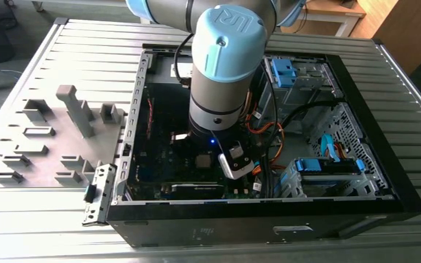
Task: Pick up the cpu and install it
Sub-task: 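Place the cpu into insertion slot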
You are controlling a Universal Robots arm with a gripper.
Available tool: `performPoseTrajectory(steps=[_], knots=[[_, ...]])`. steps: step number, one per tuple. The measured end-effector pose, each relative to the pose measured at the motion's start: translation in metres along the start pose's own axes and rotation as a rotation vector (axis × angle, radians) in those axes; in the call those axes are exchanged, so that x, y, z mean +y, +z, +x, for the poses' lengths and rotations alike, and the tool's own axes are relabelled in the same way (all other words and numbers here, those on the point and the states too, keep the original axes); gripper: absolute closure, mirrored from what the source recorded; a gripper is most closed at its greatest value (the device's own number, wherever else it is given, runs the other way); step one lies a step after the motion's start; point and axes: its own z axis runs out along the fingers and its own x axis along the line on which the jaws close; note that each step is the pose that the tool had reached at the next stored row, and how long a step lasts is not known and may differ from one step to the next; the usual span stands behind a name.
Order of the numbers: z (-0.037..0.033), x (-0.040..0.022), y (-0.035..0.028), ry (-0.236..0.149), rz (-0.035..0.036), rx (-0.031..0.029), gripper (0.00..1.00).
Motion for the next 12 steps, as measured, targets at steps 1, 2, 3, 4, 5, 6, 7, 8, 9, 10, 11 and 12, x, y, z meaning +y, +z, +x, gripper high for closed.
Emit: performPoseTrajectory(steps=[1,2,3,4,5,6,7,8,9,10,11,12], knots=[[0.0000,0.0000,0.0002,0.001,-0.0001,-0.0001,0.53],[0.0000,-0.0001,0.0003,0.003,-0.0002,-0.0001,0.53],[0.0000,-0.0001,0.0003,0.006,-0.0001,-0.0003,0.53],[0.0000,0.0000,0.0004,0.008,-0.0002,-0.0003,0.53],[0.0000,0.0002,0.0005,0.010,-0.0003,-0.0005,0.53],[0.0000,0.0003,0.0005,0.011,-0.0003,-0.0005,0.53],[0.0000,0.0004,0.0004,0.012,-0.0003,-0.0006,0.53],[0.0000,0.0007,0.0005,0.012,-0.0004,-0.0007,0.53],[0.0000,0.0009,0.0005,0.013,-0.0004,-0.0007,0.53],[0.0000,0.0009,0.0005,0.013,-0.0004,-0.0007,0.53],[0.0000,0.0009,0.0005,0.013,-0.0004,-0.0007,0.53],[0.0000,0.0009,0.0005,0.013,-0.0004,-0.0007,0.53]])
